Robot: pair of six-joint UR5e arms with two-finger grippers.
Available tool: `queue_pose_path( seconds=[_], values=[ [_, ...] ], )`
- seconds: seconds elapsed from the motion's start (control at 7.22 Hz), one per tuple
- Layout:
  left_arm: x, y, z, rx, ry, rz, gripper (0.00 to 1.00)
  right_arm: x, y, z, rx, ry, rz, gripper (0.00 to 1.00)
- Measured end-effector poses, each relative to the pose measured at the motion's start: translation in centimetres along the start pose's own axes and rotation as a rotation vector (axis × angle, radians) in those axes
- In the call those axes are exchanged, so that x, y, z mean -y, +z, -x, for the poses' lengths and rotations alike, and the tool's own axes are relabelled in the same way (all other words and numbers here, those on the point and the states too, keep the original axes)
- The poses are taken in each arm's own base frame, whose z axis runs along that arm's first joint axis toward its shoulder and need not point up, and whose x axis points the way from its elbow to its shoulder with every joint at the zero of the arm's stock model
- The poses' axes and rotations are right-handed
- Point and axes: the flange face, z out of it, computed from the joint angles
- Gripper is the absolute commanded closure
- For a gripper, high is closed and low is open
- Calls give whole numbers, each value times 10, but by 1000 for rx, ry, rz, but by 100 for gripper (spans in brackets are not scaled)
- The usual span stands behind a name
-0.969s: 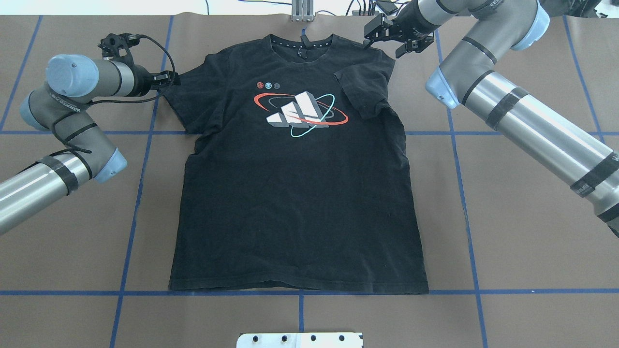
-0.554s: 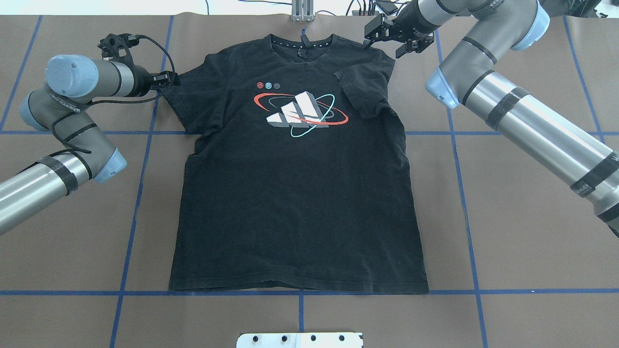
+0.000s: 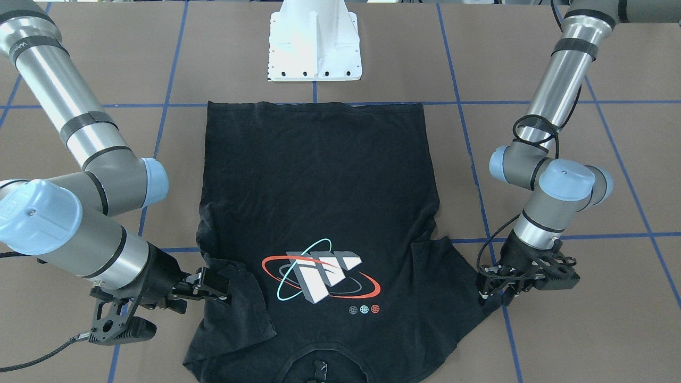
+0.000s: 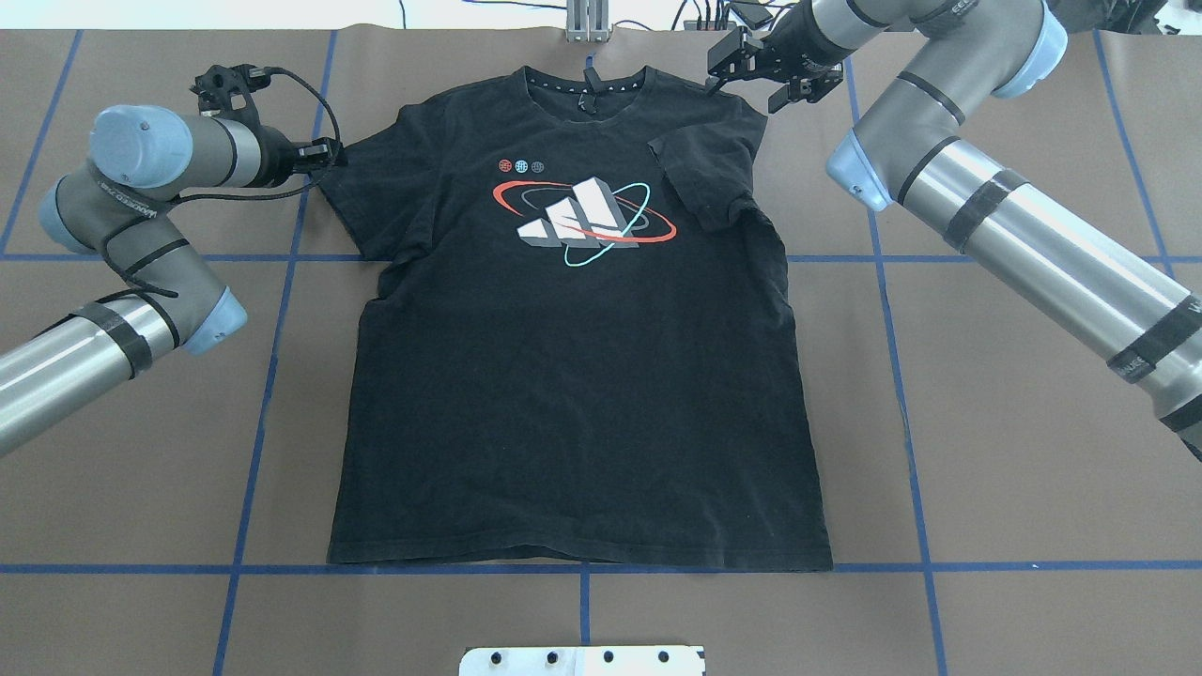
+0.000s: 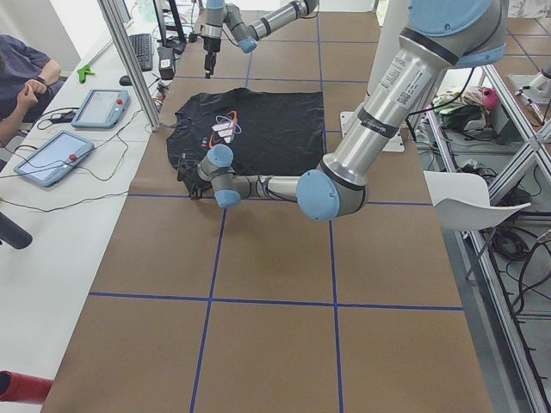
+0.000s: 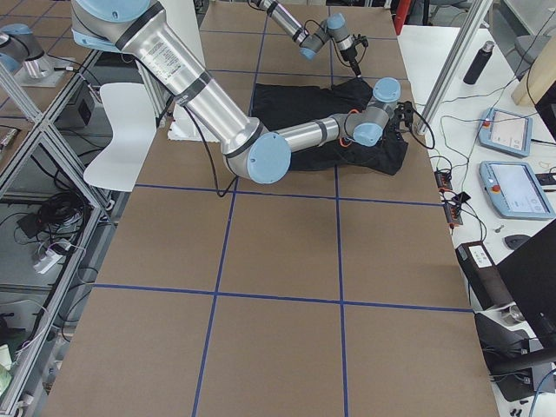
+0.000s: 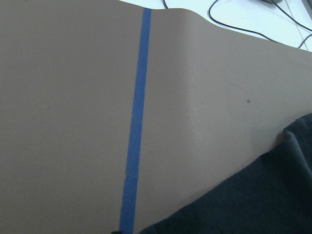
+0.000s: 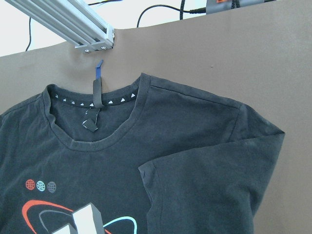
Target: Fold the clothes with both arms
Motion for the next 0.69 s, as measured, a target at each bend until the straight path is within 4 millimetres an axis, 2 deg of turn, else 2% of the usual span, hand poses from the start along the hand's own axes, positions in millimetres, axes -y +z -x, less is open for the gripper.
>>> queue_pose_path(
  seconds=[0.42,0.69],
  values=[
    [1,-1,-3,3,-3,3,100,0,0,0,0,1,0,0],
    [8,-9,-16,-3,-3,7,100,0,0,0,0,1,0,0]
  ],
)
